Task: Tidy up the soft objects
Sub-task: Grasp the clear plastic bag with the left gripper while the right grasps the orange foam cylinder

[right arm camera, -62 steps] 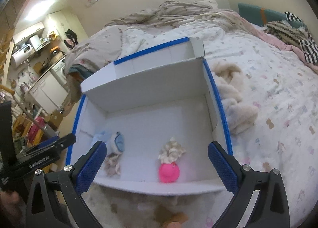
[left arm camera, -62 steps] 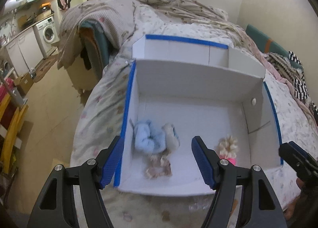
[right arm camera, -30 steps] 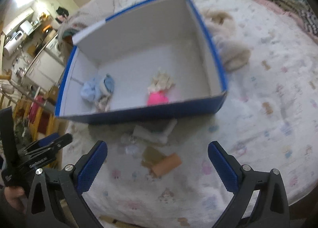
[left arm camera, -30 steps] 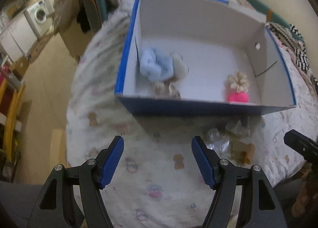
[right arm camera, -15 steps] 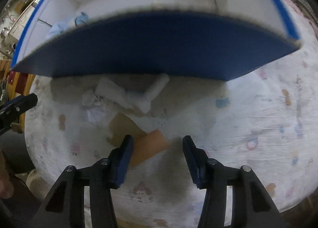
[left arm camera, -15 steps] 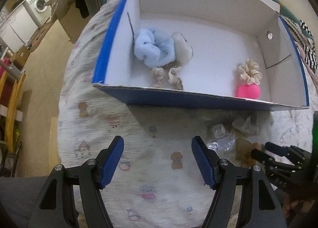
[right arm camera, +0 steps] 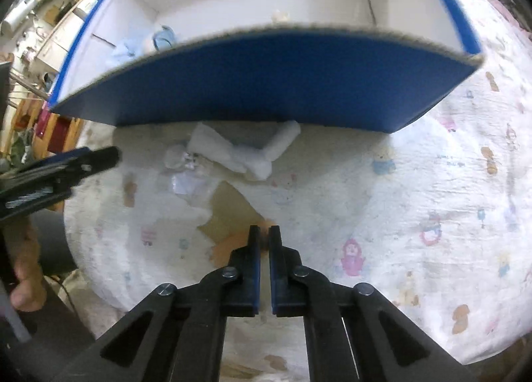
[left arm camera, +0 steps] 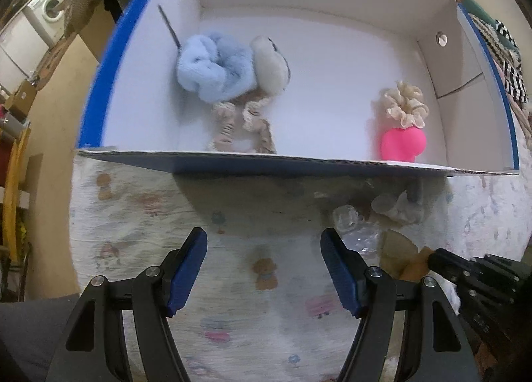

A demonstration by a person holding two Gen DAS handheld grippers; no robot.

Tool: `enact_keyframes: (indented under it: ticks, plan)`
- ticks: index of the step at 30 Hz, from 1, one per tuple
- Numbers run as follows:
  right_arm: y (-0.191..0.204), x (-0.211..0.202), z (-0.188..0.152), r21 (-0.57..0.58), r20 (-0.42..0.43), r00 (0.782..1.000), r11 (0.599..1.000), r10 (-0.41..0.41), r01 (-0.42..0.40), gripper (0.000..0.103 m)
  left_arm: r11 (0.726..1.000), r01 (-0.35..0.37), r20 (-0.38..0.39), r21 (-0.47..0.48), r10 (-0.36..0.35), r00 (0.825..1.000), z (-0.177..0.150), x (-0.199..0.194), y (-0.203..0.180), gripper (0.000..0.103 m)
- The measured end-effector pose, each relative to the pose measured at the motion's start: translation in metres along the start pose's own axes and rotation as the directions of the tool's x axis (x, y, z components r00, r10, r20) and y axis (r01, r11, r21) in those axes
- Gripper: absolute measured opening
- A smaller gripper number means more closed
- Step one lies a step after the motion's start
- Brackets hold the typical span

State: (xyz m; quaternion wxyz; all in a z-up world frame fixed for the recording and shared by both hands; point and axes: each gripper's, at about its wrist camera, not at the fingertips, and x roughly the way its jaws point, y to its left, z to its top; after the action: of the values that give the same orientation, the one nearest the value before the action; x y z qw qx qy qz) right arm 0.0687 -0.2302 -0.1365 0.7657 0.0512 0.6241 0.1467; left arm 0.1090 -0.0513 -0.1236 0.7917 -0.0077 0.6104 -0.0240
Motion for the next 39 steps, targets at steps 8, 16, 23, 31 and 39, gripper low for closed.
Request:
enact_keyframes:
  ticks: [8, 16, 23, 31, 39]
  plan:
    - [-0.016, -0.040, 0.004, 0.063, 0.126, 0.992, 0.997, 0.025, -0.033, 0.006, 0.998, 0.064, -0.027, -0.026, -0.065, 0.998, 0.009, 0.016, -0.011, 0.068]
    - [-0.030, -0.051, 0.010, 0.080, 0.162, 0.987, 0.996, 0.013, -0.026, 0.006, 0.995, 0.102, -0.058, 0.024, -0.100, 0.993, 0.019, 0.035, -0.042, 0.068]
    - [-0.026, -0.043, 0.013, 0.081, 0.158, 0.987, 0.997, -0.009, -0.004, 0.006, 0.995, 0.042, -0.073, 0.095, -0.035, 0.997, 0.023, 0.064, -0.060, 0.067]
    - [-0.024, -0.046, 0.011, 0.076, 0.172, 0.985, 0.997, -0.016, 0.003, 0.006, 0.987, 0.062, -0.068, 0.147, -0.053, 0.996, 0.029, 0.071, -0.073, 0.032]
    - [-0.019, -0.043, 0.013, 0.068, 0.173, 0.985, 0.998, -0.025, 0.013, 0.005, 0.985, 0.043, -0.061, 0.164, -0.034, 0.998, 0.030, 0.070, -0.074, 0.024]
